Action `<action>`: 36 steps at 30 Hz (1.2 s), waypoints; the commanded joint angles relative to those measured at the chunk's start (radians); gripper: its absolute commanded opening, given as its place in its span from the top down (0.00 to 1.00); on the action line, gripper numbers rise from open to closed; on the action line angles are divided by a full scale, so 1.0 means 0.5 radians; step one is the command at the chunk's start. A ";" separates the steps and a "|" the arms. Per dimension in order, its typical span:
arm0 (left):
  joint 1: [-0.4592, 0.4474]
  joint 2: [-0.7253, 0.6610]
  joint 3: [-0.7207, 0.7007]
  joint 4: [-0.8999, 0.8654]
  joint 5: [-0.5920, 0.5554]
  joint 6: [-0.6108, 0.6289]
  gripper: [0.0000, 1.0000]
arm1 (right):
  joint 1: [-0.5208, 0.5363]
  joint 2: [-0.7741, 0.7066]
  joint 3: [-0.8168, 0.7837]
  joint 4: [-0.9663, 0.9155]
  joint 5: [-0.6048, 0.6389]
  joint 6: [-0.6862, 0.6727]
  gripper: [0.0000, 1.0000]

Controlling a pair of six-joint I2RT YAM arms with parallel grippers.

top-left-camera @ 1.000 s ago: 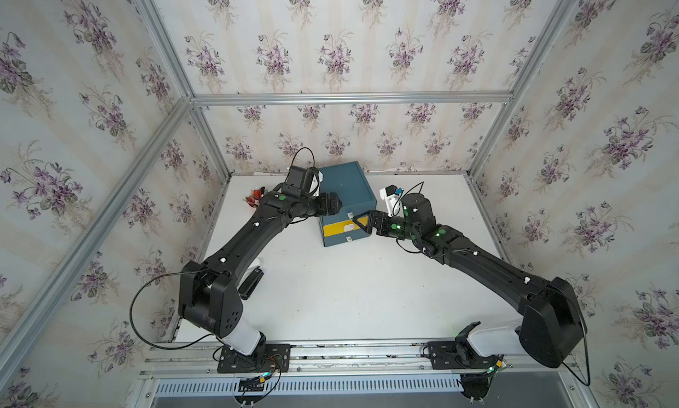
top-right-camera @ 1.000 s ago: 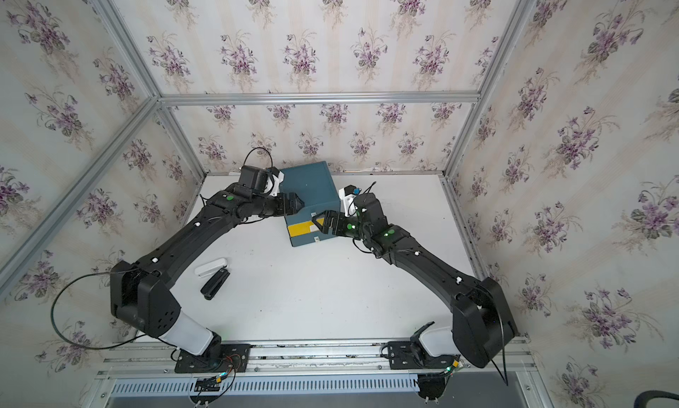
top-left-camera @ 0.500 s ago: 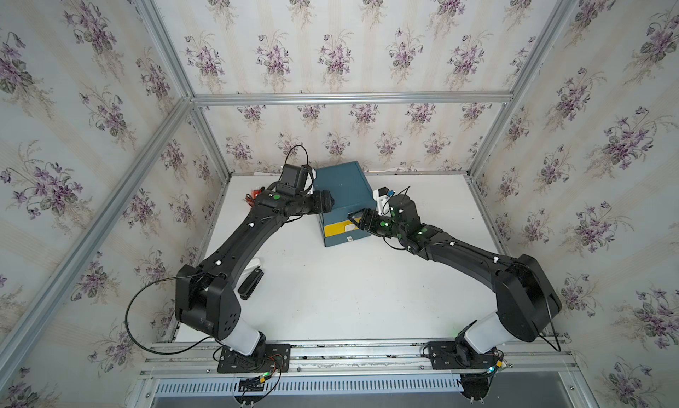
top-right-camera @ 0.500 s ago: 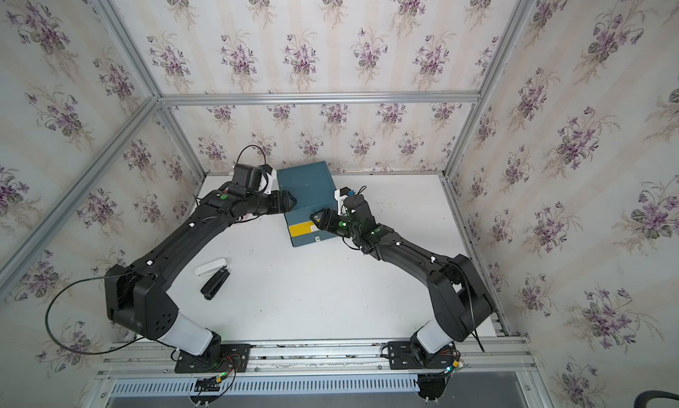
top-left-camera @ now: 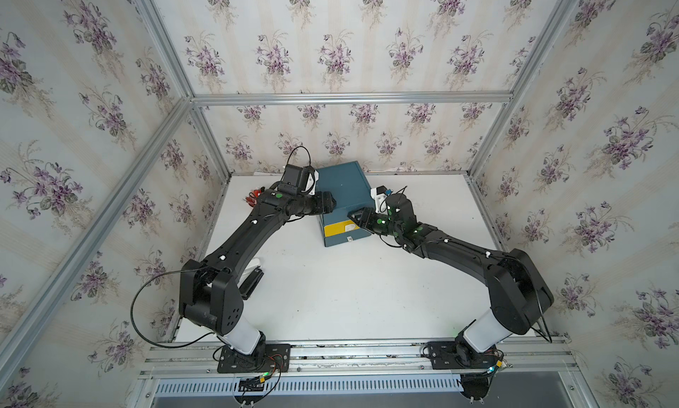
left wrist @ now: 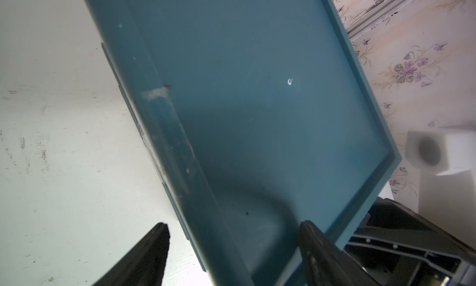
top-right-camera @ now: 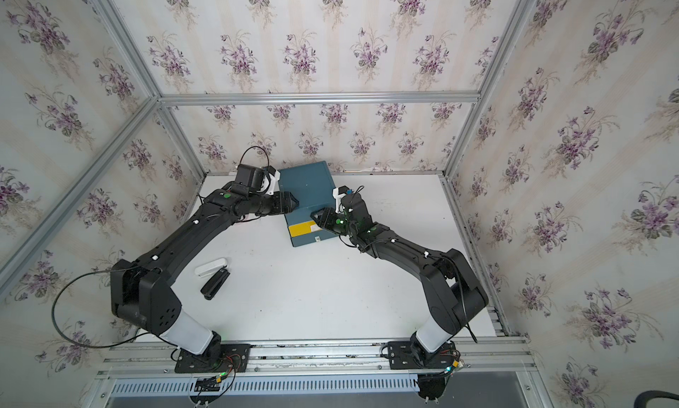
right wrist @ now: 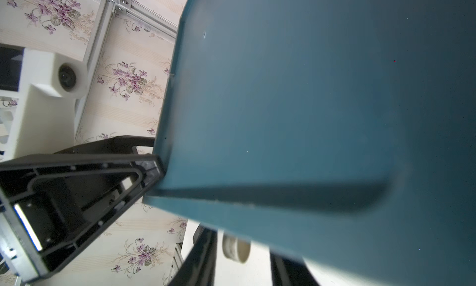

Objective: Take the seed bags out of the drawer
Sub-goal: Open the drawer in the storage box.

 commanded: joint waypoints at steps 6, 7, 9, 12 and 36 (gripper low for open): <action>-0.002 0.014 0.007 -0.048 -0.024 0.063 0.18 | -0.001 -0.005 0.006 0.064 0.030 0.010 0.83; -0.002 0.013 0.003 -0.050 -0.028 0.069 0.18 | 0.000 -0.006 0.002 0.060 0.028 0.010 0.86; -0.002 0.011 -0.001 -0.060 -0.042 0.083 0.17 | -0.002 -0.019 -0.013 0.055 0.021 0.012 0.93; -0.003 0.009 -0.006 -0.064 -0.053 0.088 0.17 | -0.001 -0.045 -0.039 0.040 0.008 0.017 1.00; -0.002 0.010 -0.001 -0.074 -0.142 0.106 0.16 | 0.155 -0.671 -0.434 -0.519 -0.036 -0.002 1.00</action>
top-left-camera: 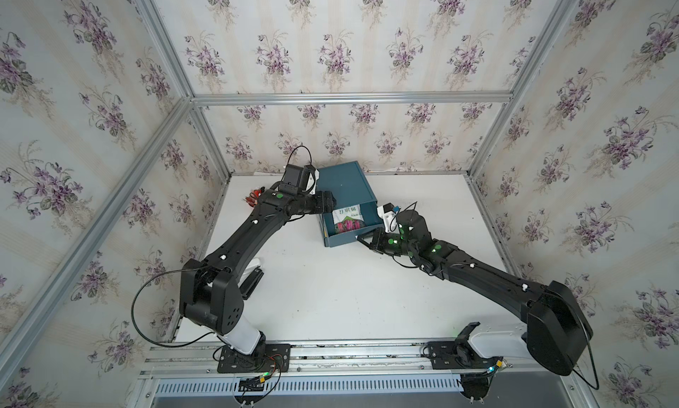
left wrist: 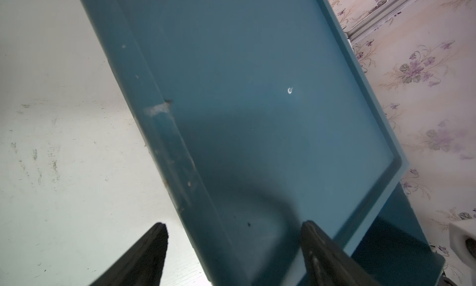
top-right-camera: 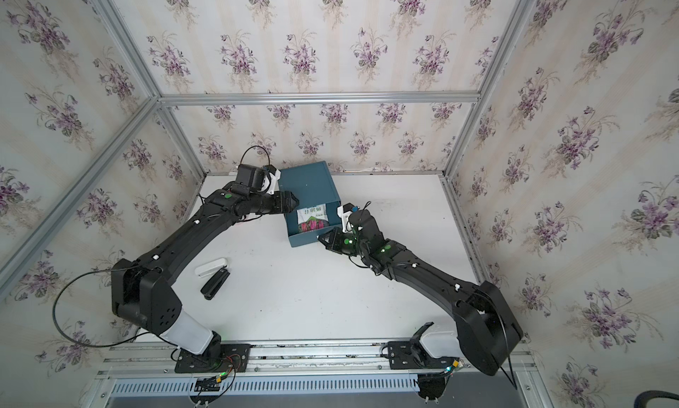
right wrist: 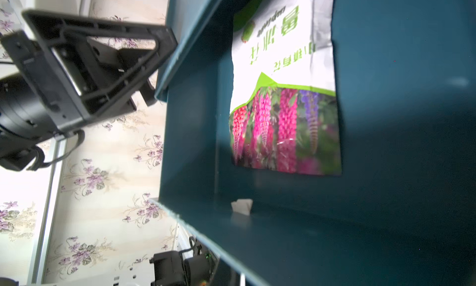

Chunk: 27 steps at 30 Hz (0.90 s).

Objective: Take the seed bags out of the drawer
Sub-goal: Open the drawer in the storage box.

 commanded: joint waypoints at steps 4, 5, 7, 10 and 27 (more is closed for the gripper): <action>0.002 0.004 0.008 -0.123 -0.077 0.051 0.16 | 0.026 -0.172 -0.089 -0.200 0.038 0.006 1.00; -0.001 0.008 0.010 -0.123 -0.078 0.051 0.16 | 0.026 -0.194 -0.103 -0.213 0.035 0.011 1.00; 0.000 0.012 0.015 -0.126 -0.074 0.051 0.16 | 0.029 -0.225 -0.119 -0.239 0.035 0.017 1.00; 0.001 0.019 0.025 -0.130 -0.075 0.057 0.16 | 0.032 -0.265 -0.145 -0.263 0.032 0.026 1.00; 0.001 0.059 0.051 -0.139 -0.079 0.051 0.16 | 0.112 -0.206 -0.140 -0.323 -0.084 -0.008 1.00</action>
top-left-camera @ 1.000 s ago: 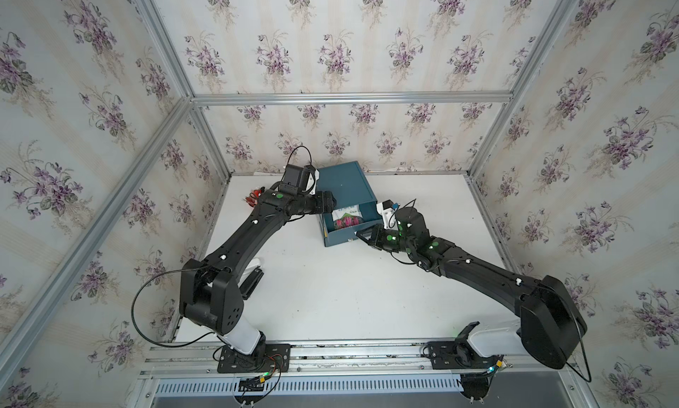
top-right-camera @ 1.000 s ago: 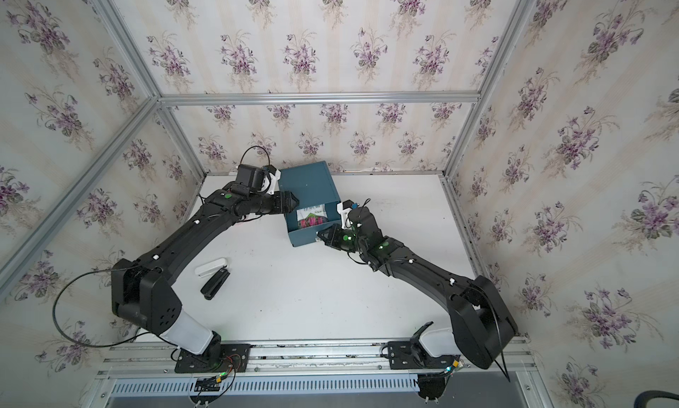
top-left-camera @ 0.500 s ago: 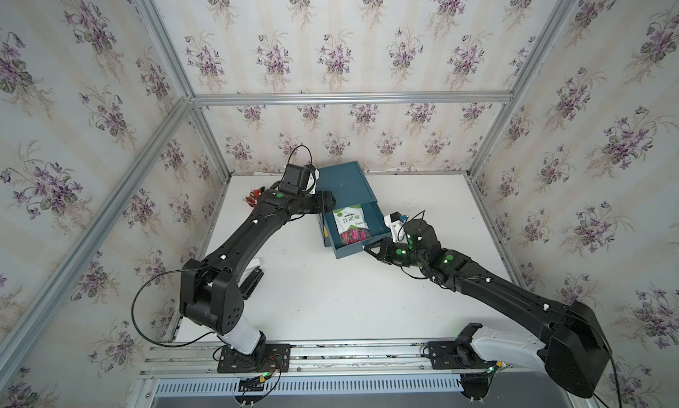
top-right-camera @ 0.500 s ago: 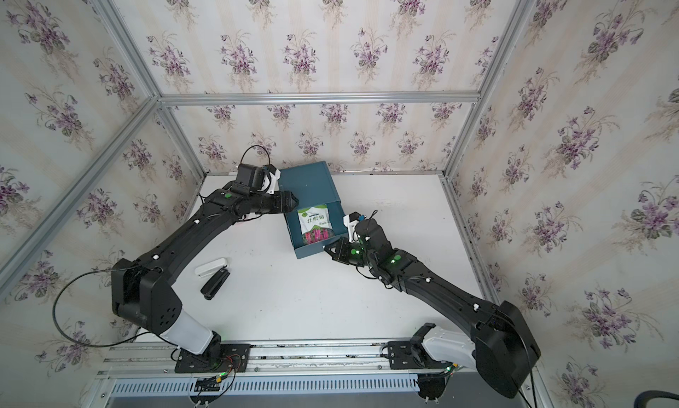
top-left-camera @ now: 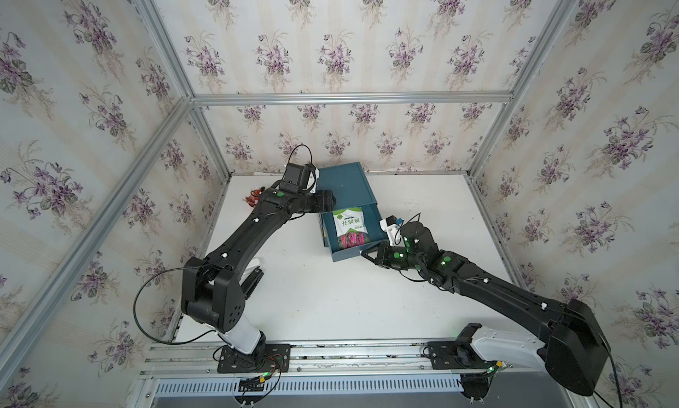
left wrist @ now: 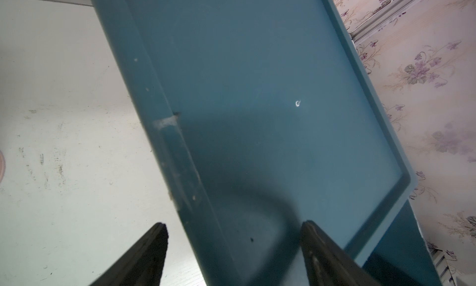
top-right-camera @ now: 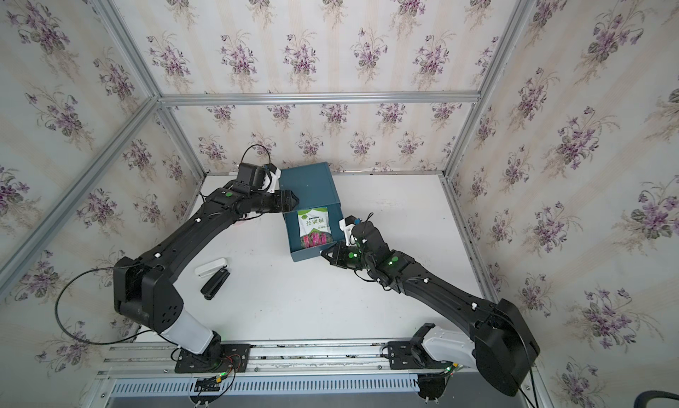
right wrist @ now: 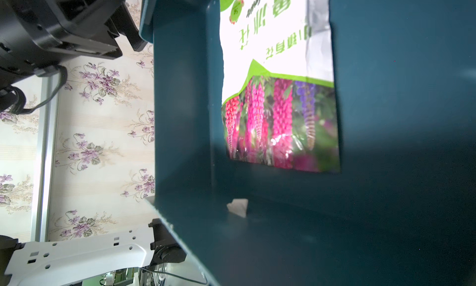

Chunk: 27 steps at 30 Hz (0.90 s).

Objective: Take the seed bags out of the drawer
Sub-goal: Open the drawer in the storage box, then pick up the seed packet from the drawer.

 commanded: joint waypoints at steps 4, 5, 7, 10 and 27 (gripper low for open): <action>0.001 0.031 0.010 -0.126 -0.057 0.032 0.16 | 0.017 -0.021 0.006 -0.197 -0.041 -0.029 1.00; 0.000 0.030 0.013 -0.124 -0.054 0.029 0.16 | 0.015 -0.031 0.006 -0.210 -0.040 -0.031 1.00; 0.002 0.037 0.011 -0.123 -0.056 0.026 0.16 | 0.015 -0.047 0.014 -0.245 -0.041 -0.040 1.00; -0.001 0.045 0.019 -0.122 -0.055 0.023 0.16 | 0.015 -0.054 0.022 -0.269 -0.055 -0.043 1.00; 0.000 0.080 0.074 -0.155 -0.059 0.038 0.16 | 0.018 -0.013 0.245 -0.582 -0.008 -0.192 0.47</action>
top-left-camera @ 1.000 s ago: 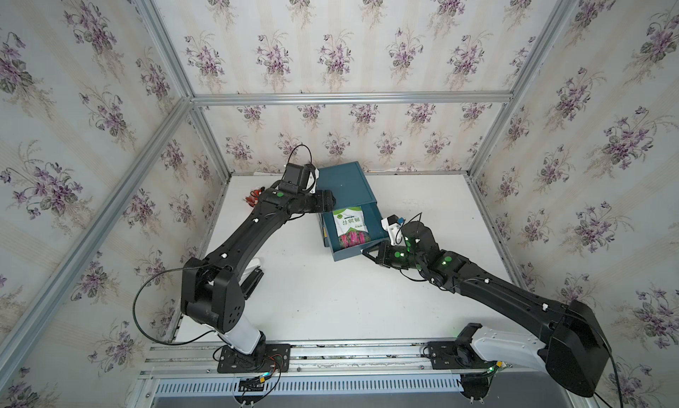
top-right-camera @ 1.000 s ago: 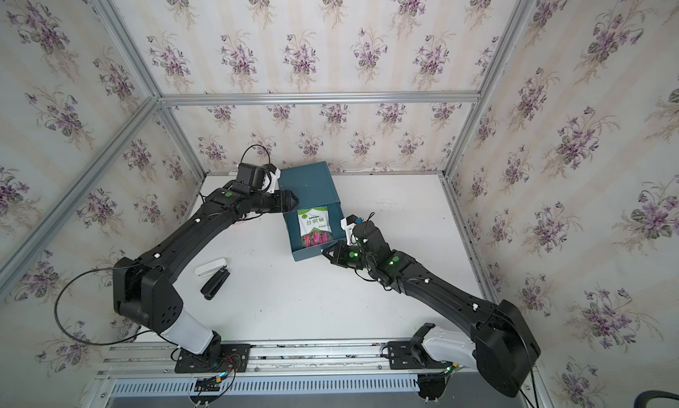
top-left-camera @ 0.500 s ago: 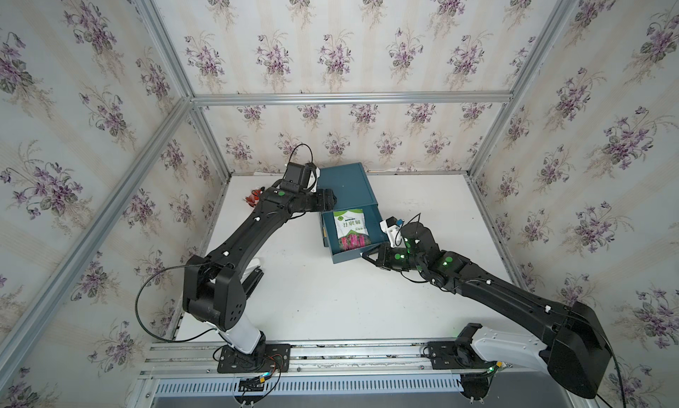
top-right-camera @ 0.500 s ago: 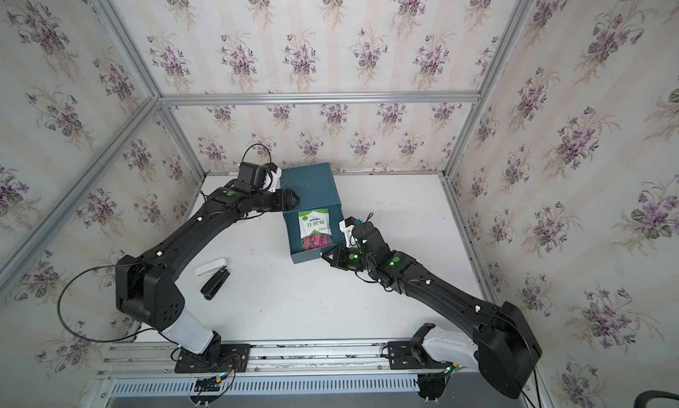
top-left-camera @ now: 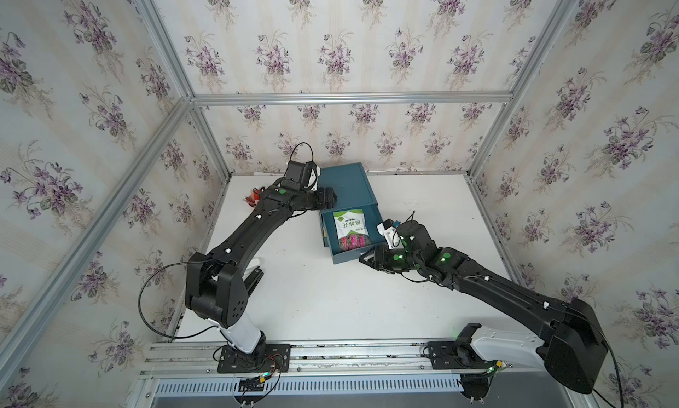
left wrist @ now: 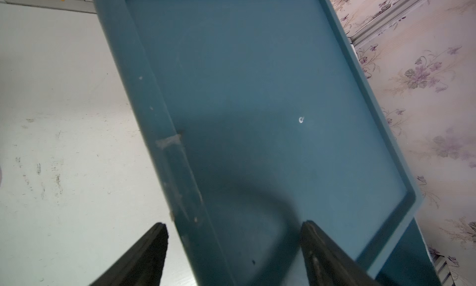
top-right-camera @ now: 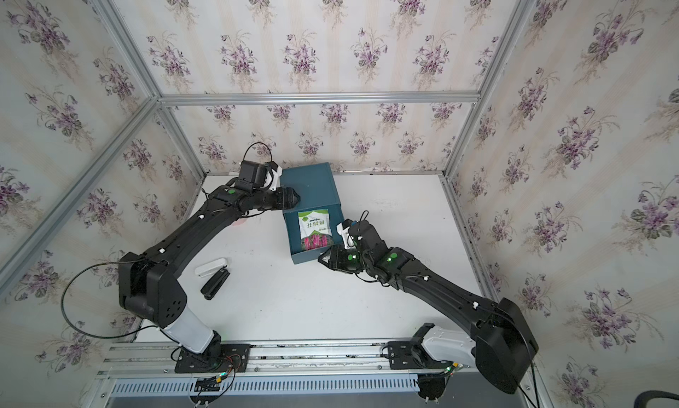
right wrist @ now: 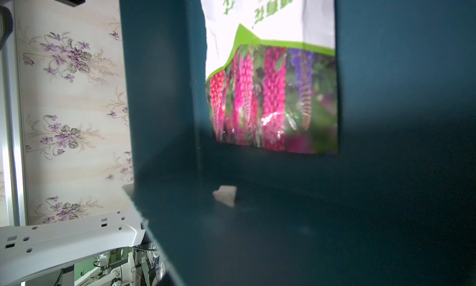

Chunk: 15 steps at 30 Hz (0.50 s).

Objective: Take the seed bags out of the drawer
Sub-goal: Pick up the seed packet from the drawer.

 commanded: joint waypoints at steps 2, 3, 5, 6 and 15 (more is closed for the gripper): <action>-0.001 0.008 0.007 -0.174 -0.051 0.039 0.16 | 0.005 -0.037 0.123 -0.270 0.033 -0.106 0.43; 0.001 0.004 0.003 -0.176 -0.052 0.038 0.16 | 0.003 -0.048 0.162 -0.330 0.033 -0.122 0.41; 0.001 -0.004 0.000 -0.182 -0.048 0.038 0.16 | 0.002 -0.070 0.245 -0.460 0.025 -0.152 0.38; 0.000 -0.011 -0.001 -0.185 -0.045 0.036 0.16 | 0.002 -0.078 0.295 -0.521 0.019 -0.170 0.36; -0.001 -0.091 -0.046 -0.234 0.055 -0.024 0.17 | -0.044 0.102 0.824 -0.915 0.023 -0.379 0.25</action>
